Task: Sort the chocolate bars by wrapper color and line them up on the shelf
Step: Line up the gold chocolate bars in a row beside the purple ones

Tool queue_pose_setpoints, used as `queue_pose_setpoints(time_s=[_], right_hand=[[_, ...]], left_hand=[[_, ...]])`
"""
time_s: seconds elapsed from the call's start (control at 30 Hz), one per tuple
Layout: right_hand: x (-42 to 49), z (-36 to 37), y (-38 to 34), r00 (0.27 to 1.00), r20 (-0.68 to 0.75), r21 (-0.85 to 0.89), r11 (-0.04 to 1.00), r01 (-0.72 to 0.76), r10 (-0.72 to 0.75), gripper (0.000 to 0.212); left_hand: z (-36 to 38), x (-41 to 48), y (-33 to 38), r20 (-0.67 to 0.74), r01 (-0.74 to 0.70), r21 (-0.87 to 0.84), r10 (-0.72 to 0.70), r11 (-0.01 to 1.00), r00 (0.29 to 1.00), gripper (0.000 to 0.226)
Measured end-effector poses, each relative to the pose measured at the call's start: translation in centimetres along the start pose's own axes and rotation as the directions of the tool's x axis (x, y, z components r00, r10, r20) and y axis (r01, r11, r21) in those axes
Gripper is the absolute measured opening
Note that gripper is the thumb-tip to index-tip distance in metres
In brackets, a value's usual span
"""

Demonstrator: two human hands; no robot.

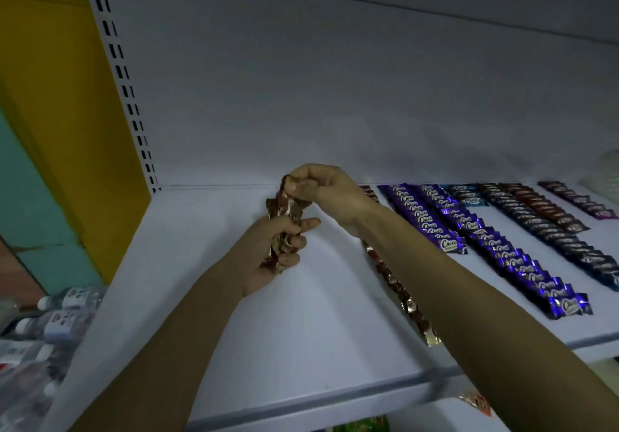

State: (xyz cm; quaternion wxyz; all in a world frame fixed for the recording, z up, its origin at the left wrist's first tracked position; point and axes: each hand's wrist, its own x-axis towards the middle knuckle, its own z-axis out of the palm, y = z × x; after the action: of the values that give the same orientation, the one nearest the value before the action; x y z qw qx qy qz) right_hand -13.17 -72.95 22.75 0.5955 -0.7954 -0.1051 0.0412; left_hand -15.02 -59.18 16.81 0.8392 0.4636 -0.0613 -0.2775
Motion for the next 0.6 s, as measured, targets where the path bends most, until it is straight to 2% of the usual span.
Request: queue_pose_setpoints(time_s=[0.13,0.2,0.27,0.4,0.53,0.6], right_hand=[[0.3,-0.6,0.4,0.98,-0.193,0.129,0.99,0.063,-0.037,0.008],[0.2,-0.9,0.2,0.943,-0.331,0.165,0.981,0.102,-0.042,0.008],[0.1,-1.2,0.0,0.912,-0.409,0.192,0.973,0.125,-0.036,0.008],[-0.4,-0.9,0.5,0.945,-0.326,0.193,0.979,0.06,0.007,0.005],[-1.0,1.1,1.2,0.965,-0.261,0.16,0.987,0.022,0.02,0.003],[-1.0,1.9,1.6,0.967,-0.254,0.106,0.994,0.018,0.01,0.001]], left_hand=[[0.3,-0.1,0.1,-0.024,0.001,-0.093,-0.003,0.996,1.0,0.035],[0.2,-0.1,0.2,-0.035,-0.004,-0.181,-0.002,0.983,0.999,0.039],[0.0,0.0,0.3,-0.049,-0.01,-0.239,-0.002,0.971,0.999,0.045],[0.1,-0.1,0.5,-0.063,-0.004,-0.285,-0.014,0.959,0.998,0.038],[0.5,-0.3,0.7,-0.082,-0.019,-0.198,0.002,0.98,0.997,0.04],[0.7,-0.4,0.7,-0.11,-0.035,-0.143,0.019,0.989,0.994,0.034]])
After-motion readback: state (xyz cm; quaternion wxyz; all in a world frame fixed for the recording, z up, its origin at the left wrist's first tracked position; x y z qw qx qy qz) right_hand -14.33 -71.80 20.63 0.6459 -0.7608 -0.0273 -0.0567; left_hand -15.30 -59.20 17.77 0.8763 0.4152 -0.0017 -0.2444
